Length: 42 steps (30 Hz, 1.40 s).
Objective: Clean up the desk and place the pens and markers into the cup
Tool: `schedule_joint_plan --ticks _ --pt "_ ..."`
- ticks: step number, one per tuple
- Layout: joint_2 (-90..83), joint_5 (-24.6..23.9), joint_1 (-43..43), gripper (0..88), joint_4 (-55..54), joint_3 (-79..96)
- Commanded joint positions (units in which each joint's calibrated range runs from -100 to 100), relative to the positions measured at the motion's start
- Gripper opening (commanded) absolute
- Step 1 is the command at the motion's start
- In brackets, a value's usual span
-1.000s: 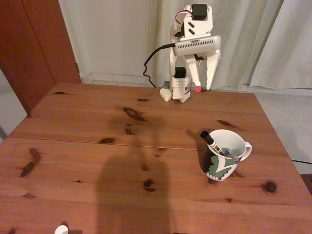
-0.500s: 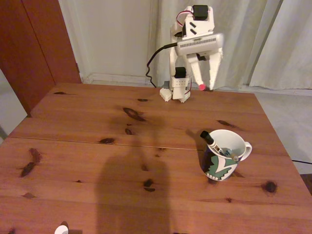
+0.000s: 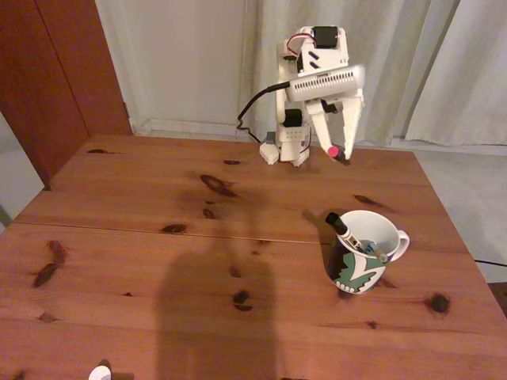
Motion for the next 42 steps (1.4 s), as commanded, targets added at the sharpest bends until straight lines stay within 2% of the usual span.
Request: schedule_joint_plan --ticks 1,6,9,21,25,42 --pt "-1.5 4.3 -0.2 0.8 -1.0 -0.2" --pt "-1.5 11.7 -0.1 0.7 -1.7 -0.5" --pt "-1.4 11.7 -0.3 0.7 -3.1 -1.1" --pt "9.4 11.6 -2.7 0.7 -23.3 -1.3" --pt "12.7 9.8 -2.7 0.7 -28.9 -2.8" --pt "23.2 9.5 -2.8 0.7 -37.3 -3.2"
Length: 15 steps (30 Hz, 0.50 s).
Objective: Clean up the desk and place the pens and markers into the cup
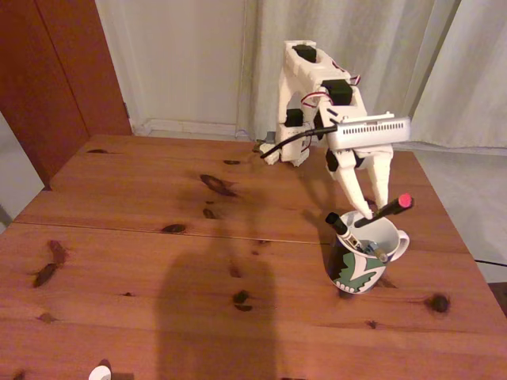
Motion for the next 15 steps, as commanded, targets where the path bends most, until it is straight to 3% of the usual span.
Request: schedule_joint_plan --ticks 1,12,15 --pt "0.4 -0.1 -0.3 0.7 -1.8 -3.6" --pt "2.0 -2.4 -0.2 0.9 -1.8 -1.1" --pt "1.8 -2.4 -0.2 4.7 -1.8 -0.1"
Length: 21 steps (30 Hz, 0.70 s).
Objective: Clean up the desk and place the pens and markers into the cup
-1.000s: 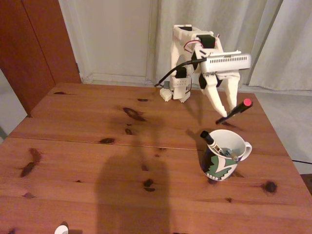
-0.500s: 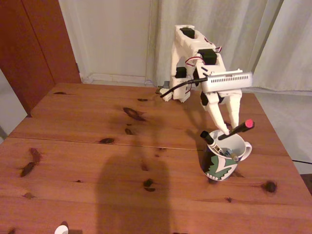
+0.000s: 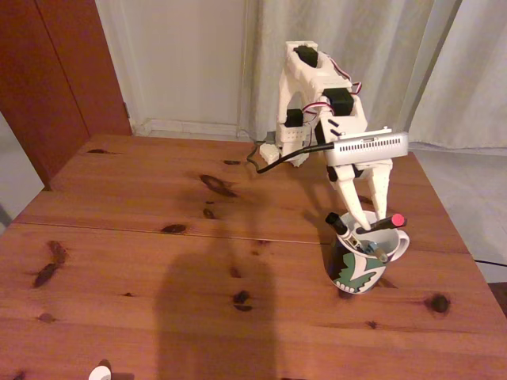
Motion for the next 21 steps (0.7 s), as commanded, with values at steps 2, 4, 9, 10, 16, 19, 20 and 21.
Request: schedule_joint_plan --ticks 2,4,9,10,16,19,20,21 --pt "-0.8 -0.2 0.1 9.6 -1.5 0.1" --pt "-0.8 -0.1 0.1 12.0 -1.5 0.1" --pt "-0.9 -0.1 0.4 12.3 -1.5 0.1" --pt "-0.9 -0.1 0.4 12.3 -1.5 0.1" --pt "-1.0 -0.2 1.0 7.4 -1.5 -0.7" --pt "-2.5 0.1 2.9 0.5 -2.1 -1.3" --pt "-4.0 -0.1 3.3 1.3 -2.5 -1.4" --pt "-5.8 -0.1 3.9 0.9 -2.1 -1.1"
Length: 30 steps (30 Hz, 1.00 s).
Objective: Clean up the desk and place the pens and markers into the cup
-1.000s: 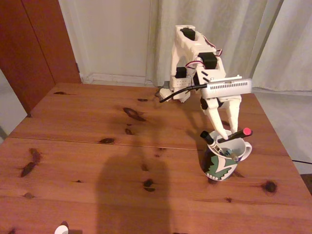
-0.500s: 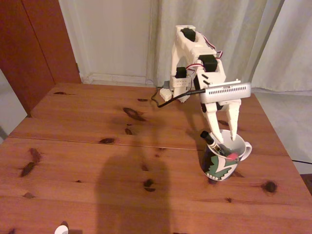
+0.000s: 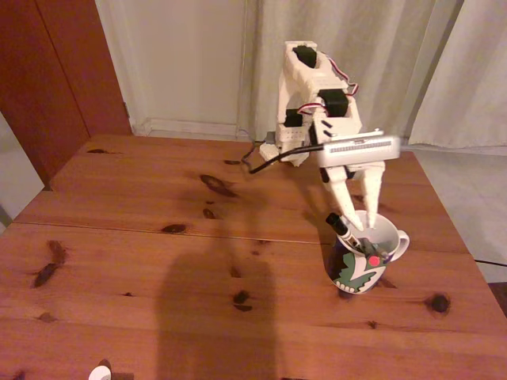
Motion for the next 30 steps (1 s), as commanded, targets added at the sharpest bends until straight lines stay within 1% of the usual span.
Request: schedule_joint_plan --ticks 1,4,6,10,15,20,23,28,30 --pt "-7.6 0.1 2.2 0.9 -0.8 -1.2" --pt "-14.3 0.3 3.6 0.9 3.4 3.2" --pt "-19.1 1.3 3.8 0.9 6.4 6.7" --pt "-28.9 1.2 3.7 0.9 13.7 15.2" --pt "-43.8 1.5 3.5 0.8 25.3 31.4" --pt "-58.1 1.6 3.2 0.8 33.3 47.5" --pt "-65.3 2.4 3.7 0.8 36.0 56.5" --pt "-75.3 5.5 4.9 0.8 38.4 69.8" --pt "-79.0 7.5 5.4 0.8 38.4 75.1"
